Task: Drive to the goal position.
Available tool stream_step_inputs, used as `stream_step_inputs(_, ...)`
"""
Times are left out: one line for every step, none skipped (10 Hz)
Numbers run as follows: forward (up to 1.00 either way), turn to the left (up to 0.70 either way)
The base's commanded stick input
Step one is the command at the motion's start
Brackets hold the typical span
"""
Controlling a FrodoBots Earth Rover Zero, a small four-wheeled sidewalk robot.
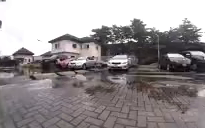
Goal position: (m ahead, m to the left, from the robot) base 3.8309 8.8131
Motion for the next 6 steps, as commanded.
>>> stream_step_inputs(0.00,0.70)
stream_step_inputs(0.00,0.70)
stream_step_inputs(0.00,0.70)
stream_step_inputs(0.00,0.70)
stream_step_inputs(0.00,0.70)
stream_step_inputs(0.00,0.70)
